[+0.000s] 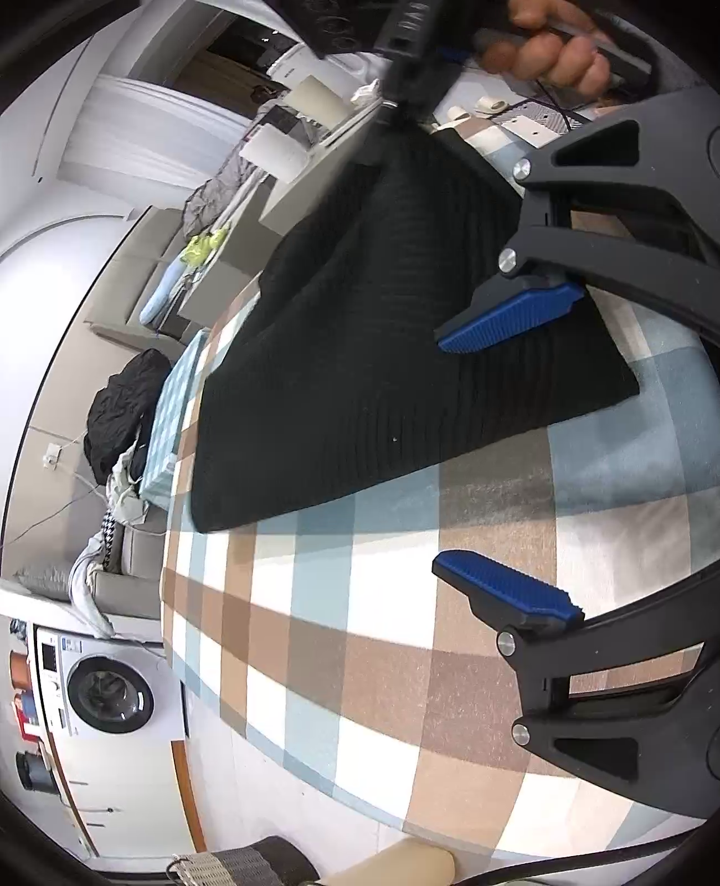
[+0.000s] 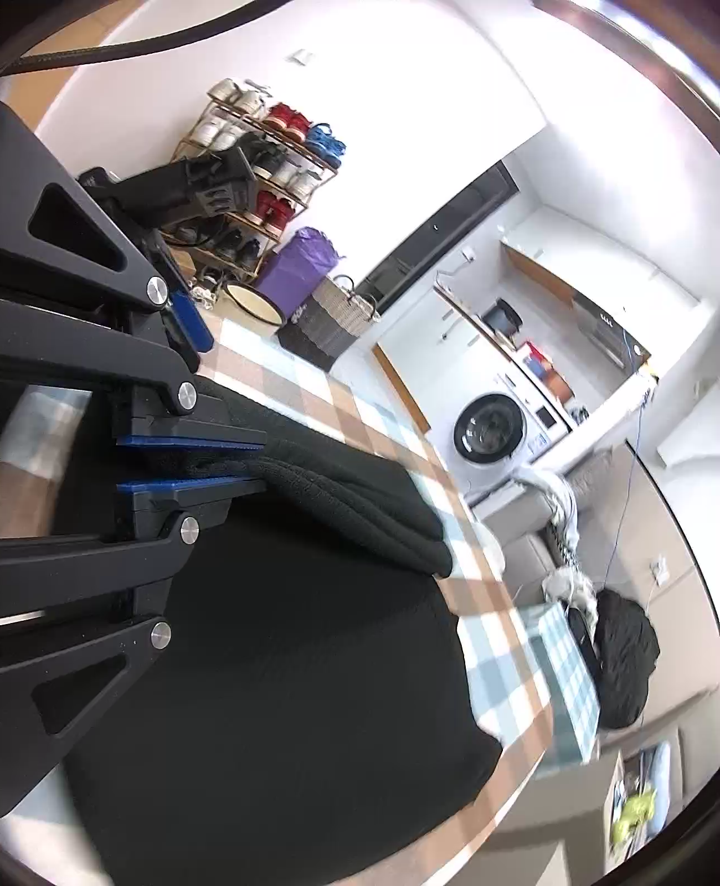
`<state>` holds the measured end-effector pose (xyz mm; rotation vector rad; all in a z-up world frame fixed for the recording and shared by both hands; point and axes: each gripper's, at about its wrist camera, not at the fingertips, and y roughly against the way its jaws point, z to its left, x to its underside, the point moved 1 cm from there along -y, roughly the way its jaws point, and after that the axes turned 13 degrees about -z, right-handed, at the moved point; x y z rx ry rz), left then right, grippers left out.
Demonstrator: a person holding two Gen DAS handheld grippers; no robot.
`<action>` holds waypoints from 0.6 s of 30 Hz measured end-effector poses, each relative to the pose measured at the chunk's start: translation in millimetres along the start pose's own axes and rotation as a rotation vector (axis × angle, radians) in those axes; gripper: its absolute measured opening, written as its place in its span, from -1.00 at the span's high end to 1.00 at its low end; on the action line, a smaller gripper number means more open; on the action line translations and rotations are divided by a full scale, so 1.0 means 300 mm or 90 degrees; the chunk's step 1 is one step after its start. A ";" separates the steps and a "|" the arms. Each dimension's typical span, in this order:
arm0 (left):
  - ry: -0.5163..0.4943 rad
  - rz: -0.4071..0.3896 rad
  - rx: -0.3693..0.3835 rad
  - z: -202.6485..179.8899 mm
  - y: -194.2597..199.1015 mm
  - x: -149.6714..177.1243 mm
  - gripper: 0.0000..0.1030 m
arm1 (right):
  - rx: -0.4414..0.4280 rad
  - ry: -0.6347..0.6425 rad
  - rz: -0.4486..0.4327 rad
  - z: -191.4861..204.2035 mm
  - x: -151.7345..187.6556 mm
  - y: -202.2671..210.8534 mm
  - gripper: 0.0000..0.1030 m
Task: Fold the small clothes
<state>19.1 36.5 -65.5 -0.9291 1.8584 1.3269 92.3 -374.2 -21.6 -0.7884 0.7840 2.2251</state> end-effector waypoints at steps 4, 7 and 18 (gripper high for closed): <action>-0.033 0.033 0.010 -0.043 -0.041 0.031 -0.39 | 0.080 -0.002 0.079 -0.100 0.110 -0.040 0.84; -0.071 0.053 0.013 -0.079 -0.061 0.060 -0.40 | 0.088 -0.031 0.105 -0.164 0.149 -0.063 0.84; -0.123 0.095 0.018 -0.118 -0.085 0.110 -0.43 | 0.091 0.062 0.102 -0.123 0.050 -0.147 0.14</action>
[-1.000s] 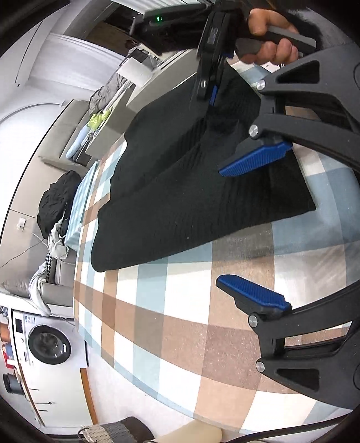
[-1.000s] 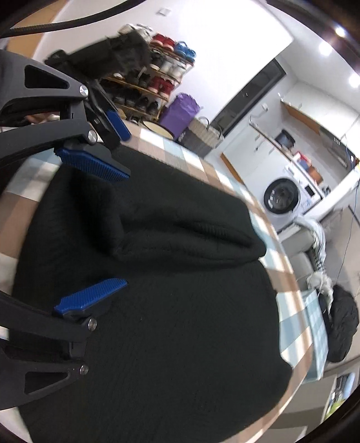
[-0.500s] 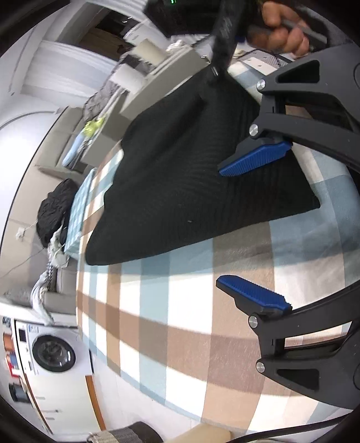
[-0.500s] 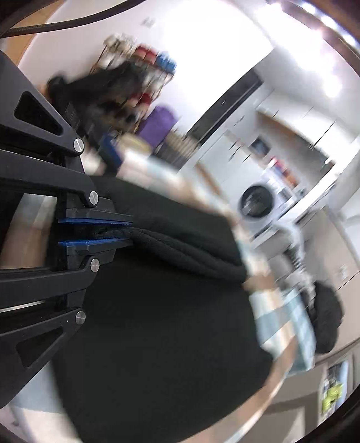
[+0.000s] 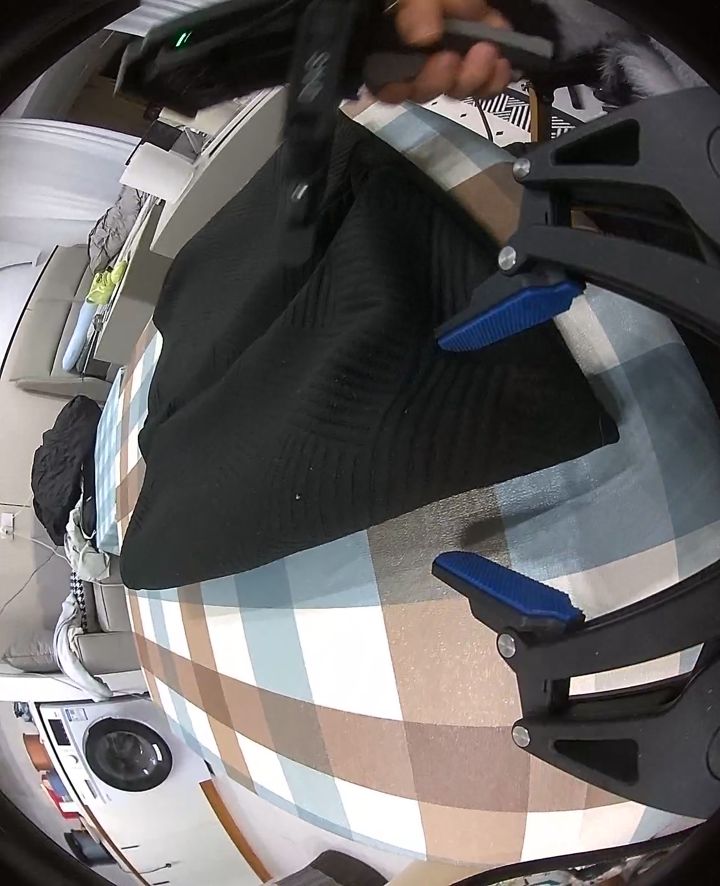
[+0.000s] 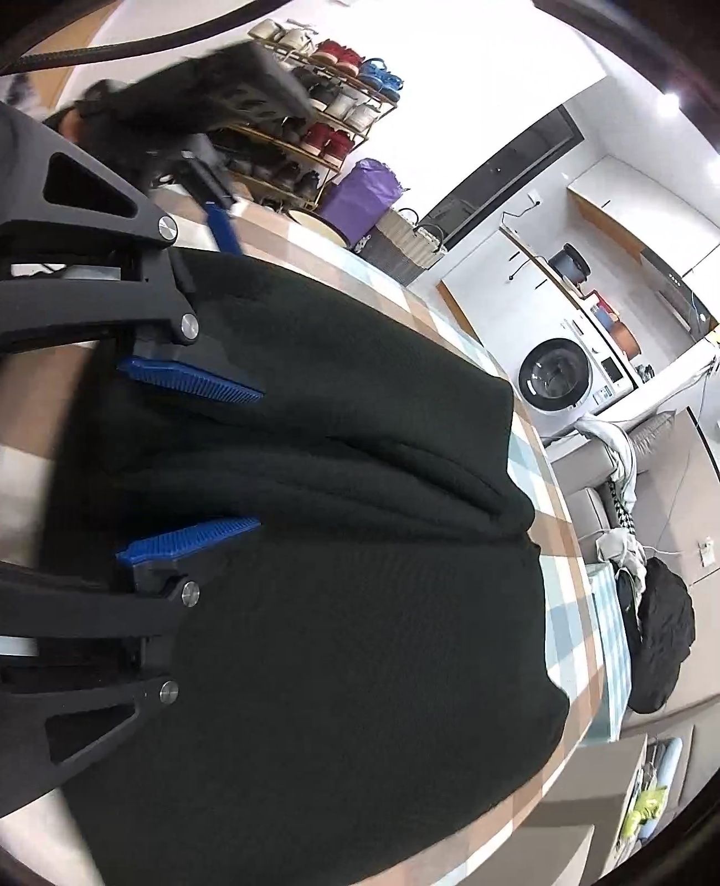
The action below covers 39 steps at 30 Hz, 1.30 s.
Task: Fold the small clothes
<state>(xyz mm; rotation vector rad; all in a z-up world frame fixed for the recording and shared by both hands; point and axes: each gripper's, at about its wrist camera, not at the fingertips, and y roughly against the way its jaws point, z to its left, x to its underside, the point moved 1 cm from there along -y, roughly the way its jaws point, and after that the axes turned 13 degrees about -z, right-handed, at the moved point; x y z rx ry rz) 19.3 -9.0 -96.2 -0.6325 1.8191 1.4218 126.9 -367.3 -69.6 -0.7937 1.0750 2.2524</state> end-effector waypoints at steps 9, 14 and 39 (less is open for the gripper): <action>0.032 -0.020 0.030 0.032 0.040 -0.023 -0.45 | 0.007 0.070 -0.105 0.060 -0.061 0.088 0.92; 0.027 -0.011 0.021 0.038 0.030 -0.023 -0.45 | 0.097 0.063 -0.075 -0.017 -0.011 0.093 0.91; -0.107 -0.014 0.073 -0.172 -0.021 -0.033 -0.45 | -0.004 -0.009 0.052 -0.055 -0.088 -0.114 0.28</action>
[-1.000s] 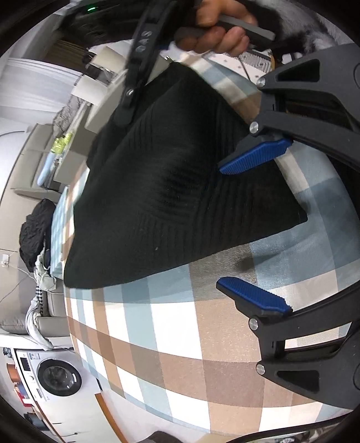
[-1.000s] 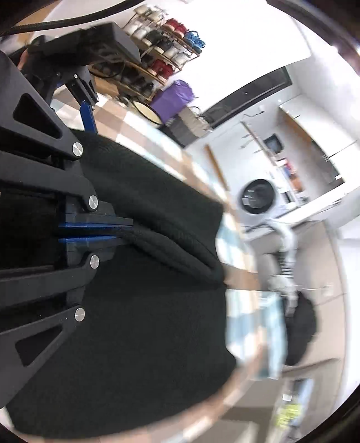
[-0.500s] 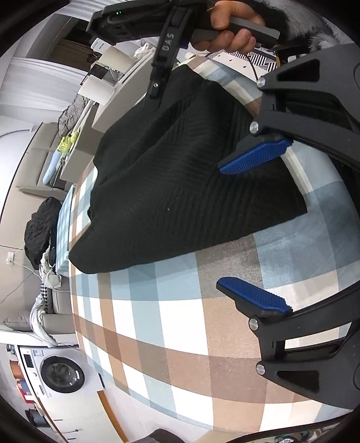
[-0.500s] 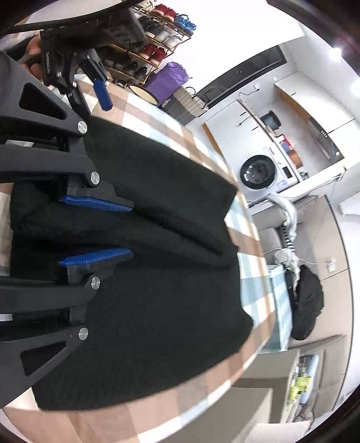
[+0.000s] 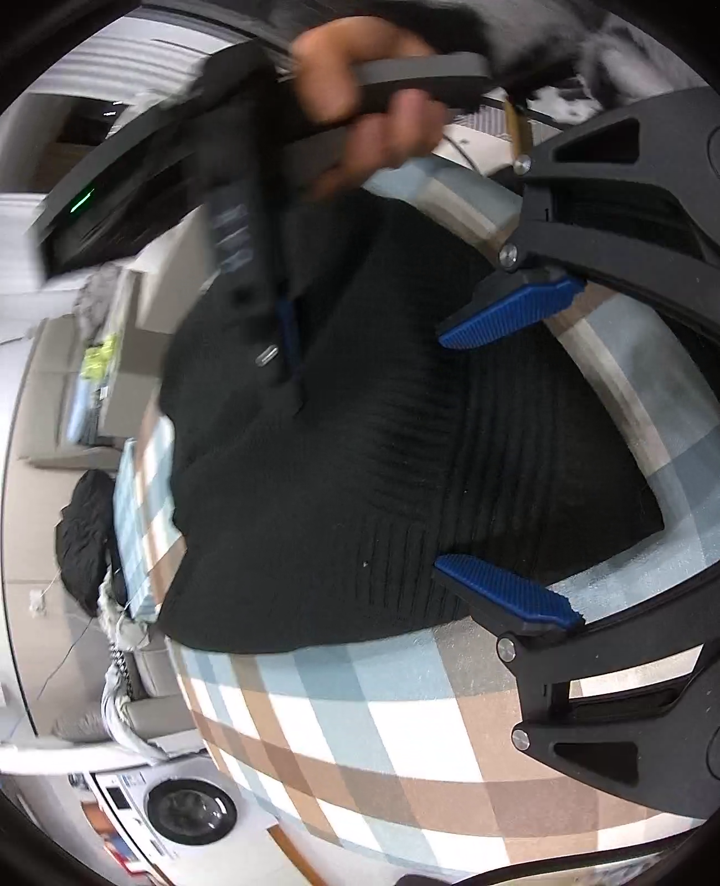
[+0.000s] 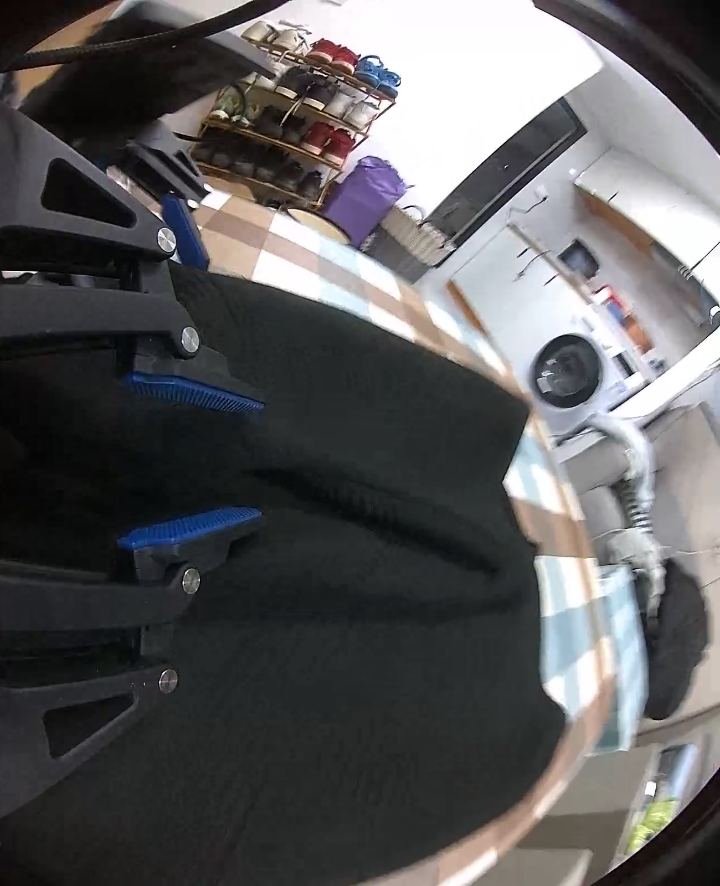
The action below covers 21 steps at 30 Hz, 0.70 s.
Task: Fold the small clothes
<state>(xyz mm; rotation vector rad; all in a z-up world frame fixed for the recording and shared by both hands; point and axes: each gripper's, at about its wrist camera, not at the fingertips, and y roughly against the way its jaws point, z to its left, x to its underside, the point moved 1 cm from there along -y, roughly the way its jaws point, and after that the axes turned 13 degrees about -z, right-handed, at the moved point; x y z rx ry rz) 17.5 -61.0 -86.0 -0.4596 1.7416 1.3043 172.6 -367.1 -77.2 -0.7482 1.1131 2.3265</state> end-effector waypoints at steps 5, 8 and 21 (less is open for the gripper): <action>0.014 0.001 0.012 0.003 -0.001 0.000 -0.48 | -0.023 -0.009 0.028 0.000 -0.052 -0.090 0.84; 0.038 -0.003 0.020 0.017 0.009 -0.008 -0.48 | -0.029 0.075 -0.053 0.081 -0.069 -0.009 0.85; 0.025 0.003 0.021 0.027 0.002 -0.005 -0.50 | 0.026 0.060 -0.008 0.033 -0.027 0.022 0.35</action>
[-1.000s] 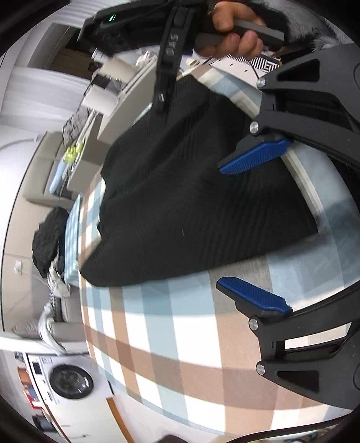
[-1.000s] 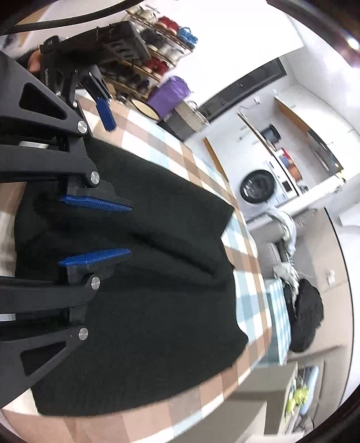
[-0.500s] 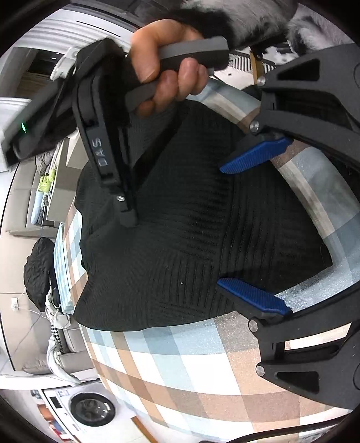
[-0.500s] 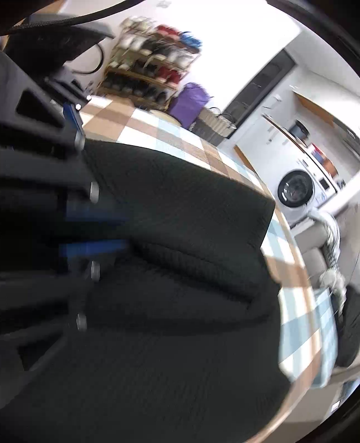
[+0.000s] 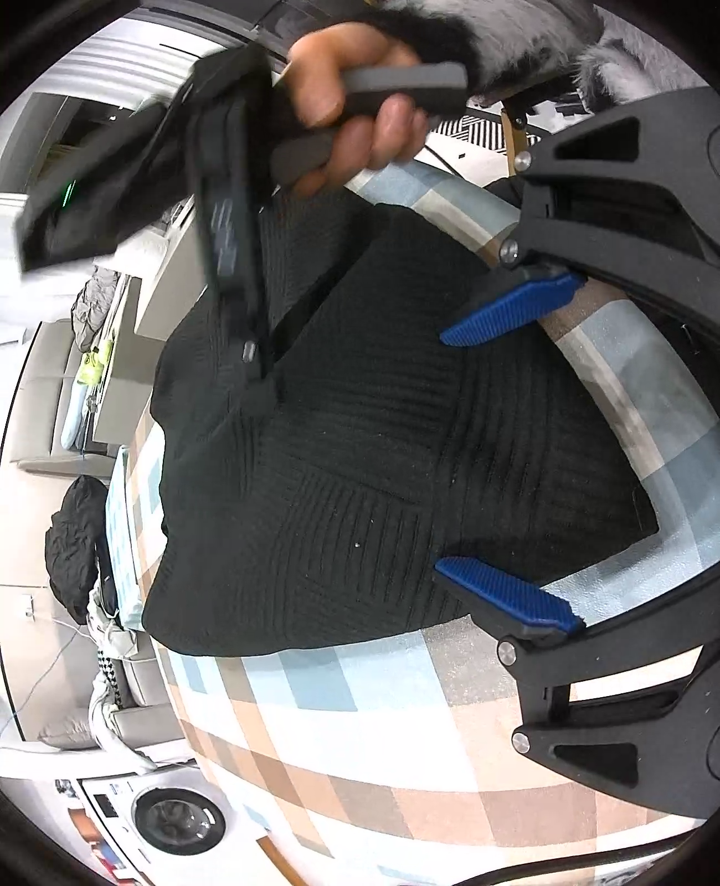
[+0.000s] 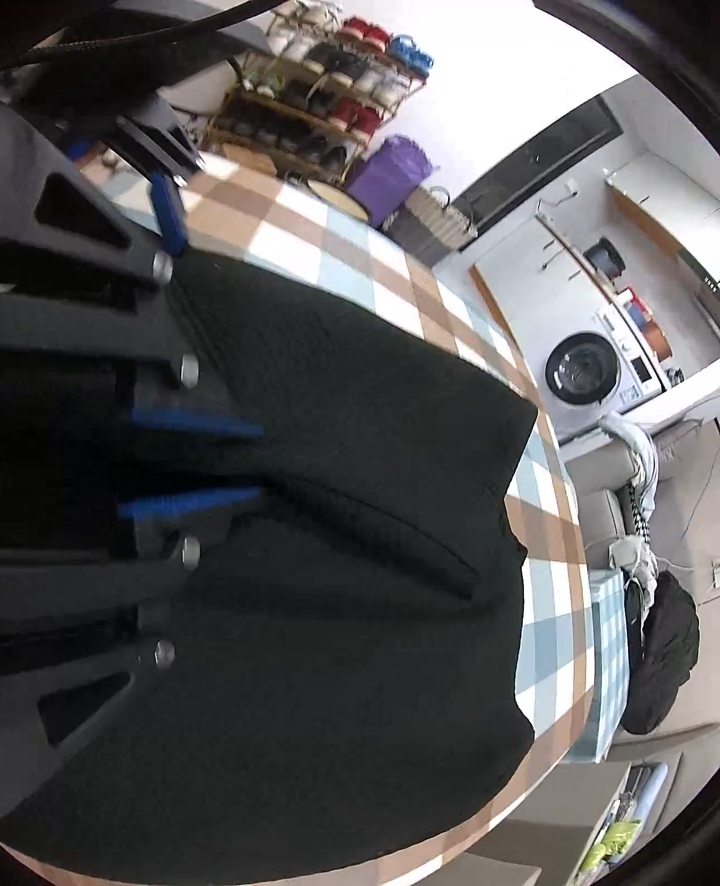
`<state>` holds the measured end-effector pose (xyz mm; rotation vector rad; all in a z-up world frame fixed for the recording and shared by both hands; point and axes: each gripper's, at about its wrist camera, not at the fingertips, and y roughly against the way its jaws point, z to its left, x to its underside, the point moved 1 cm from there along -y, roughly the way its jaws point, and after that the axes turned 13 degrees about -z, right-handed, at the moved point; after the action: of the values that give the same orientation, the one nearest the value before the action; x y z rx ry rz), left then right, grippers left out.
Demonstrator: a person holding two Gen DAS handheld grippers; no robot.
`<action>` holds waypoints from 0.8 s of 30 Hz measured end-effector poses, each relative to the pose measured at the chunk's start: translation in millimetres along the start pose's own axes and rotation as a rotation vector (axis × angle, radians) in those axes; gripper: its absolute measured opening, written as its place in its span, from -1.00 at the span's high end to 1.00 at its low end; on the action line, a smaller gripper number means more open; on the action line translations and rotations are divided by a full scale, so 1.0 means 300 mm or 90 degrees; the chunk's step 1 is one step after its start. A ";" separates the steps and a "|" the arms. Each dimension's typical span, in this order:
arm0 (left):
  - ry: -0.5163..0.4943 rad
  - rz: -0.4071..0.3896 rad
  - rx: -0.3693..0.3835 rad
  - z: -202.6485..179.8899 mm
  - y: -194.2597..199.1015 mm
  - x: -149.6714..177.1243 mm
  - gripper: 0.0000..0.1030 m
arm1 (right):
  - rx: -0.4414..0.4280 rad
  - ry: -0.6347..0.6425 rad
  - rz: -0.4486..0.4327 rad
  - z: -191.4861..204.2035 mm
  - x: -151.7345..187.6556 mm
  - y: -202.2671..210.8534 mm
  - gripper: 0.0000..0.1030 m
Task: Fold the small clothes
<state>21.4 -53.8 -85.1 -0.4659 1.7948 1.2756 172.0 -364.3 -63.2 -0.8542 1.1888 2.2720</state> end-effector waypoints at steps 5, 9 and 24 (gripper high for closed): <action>-0.003 -0.002 -0.002 -0.009 -0.002 0.002 -0.51 | -0.041 -0.010 0.018 0.002 0.087 0.063 0.27; -0.001 -0.004 -0.004 -0.008 0.004 0.007 -0.51 | -0.058 0.003 0.019 0.031 0.147 0.094 0.29; 0.066 -0.003 -0.043 0.076 0.036 0.008 -0.51 | -0.036 0.035 0.013 0.020 0.151 0.093 0.61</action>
<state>22.1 -28.6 -83.2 -0.5824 1.8398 1.3334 120.2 -370.1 -76.0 -0.9346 1.1663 2.3228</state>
